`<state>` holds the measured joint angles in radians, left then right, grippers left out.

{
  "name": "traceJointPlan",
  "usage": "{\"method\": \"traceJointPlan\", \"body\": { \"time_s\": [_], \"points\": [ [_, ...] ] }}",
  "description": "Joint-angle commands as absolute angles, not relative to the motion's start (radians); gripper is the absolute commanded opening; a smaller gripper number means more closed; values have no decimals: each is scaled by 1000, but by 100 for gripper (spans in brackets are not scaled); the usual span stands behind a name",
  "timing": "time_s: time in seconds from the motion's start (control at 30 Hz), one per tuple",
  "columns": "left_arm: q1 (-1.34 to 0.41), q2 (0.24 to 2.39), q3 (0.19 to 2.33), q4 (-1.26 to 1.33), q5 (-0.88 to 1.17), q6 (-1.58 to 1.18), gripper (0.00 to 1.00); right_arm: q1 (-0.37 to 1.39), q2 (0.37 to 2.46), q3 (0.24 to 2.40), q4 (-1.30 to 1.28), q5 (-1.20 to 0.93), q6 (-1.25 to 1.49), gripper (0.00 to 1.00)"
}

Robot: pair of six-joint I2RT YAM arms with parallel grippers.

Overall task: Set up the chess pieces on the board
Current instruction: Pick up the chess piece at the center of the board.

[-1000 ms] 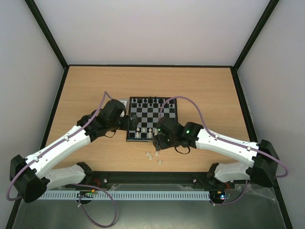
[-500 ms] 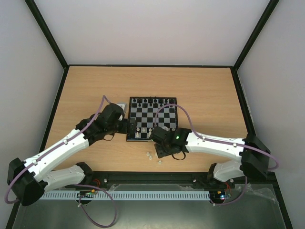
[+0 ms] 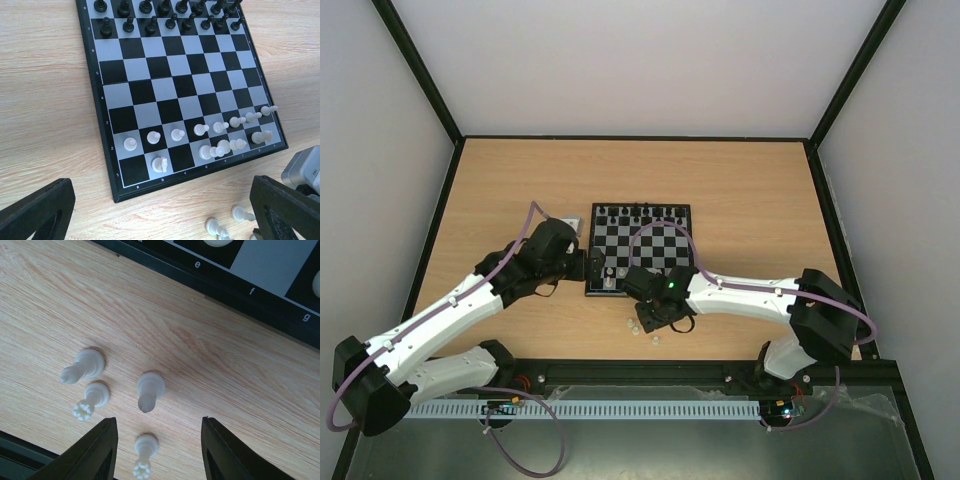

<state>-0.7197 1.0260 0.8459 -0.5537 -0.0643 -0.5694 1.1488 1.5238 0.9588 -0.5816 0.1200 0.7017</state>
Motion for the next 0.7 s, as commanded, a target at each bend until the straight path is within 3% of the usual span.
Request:
{"method": "traceJointPlan", "body": {
  "time_s": [0.0,0.37,0.67],
  "points": [
    [-724,1012,835,-571,-80,-576,99,1157,1539,977,-596,110,681,46],
    [-724,1012,833,-569,-78,-574,99,1158,1585,984,-568,115,666,40],
    [-724,1009,832,-570,-79,-574,99,1155,1631,1006,-568,125,650,27]
  ]
}}
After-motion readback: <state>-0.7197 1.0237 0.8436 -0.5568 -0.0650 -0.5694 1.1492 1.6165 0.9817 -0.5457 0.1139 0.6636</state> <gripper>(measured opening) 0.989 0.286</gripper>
